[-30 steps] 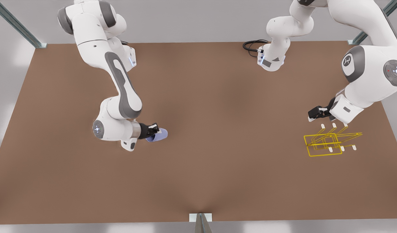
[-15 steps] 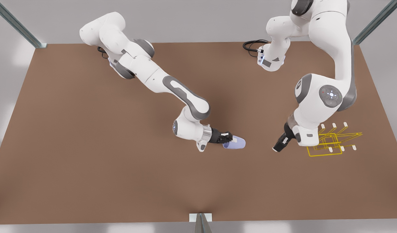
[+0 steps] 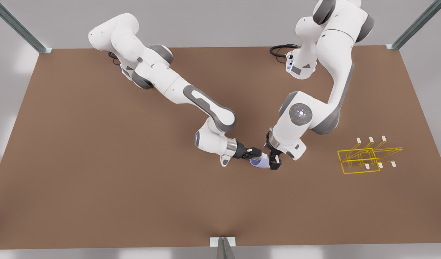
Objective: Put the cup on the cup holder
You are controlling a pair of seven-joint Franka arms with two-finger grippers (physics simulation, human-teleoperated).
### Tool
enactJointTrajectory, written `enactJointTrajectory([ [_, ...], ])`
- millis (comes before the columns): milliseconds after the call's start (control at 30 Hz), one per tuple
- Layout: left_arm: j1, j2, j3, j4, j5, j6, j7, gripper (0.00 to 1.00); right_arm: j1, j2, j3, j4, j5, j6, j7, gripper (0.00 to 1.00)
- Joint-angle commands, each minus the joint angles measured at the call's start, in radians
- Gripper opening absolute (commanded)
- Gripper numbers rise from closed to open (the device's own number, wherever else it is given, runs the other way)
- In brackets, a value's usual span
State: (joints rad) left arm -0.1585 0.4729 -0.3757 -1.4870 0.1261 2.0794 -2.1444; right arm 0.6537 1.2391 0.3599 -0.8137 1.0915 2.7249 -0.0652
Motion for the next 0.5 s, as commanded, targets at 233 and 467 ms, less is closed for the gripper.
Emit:
enactJointTrajectory([
  [233,-0.007,0.018,-0.003,-0.055,-0.006,0.013,-0.516,1.00,-0.066,-0.470,-0.284,-0.516,-0.019,-0.319,0.119,1.00],
  [467,-0.016,0.099,-0.003,-0.079,0.007,0.189,-0.026,1.00,-0.224,-0.770,-0.710,-0.377,-1.024,-1.258,-0.091,1.00],
])
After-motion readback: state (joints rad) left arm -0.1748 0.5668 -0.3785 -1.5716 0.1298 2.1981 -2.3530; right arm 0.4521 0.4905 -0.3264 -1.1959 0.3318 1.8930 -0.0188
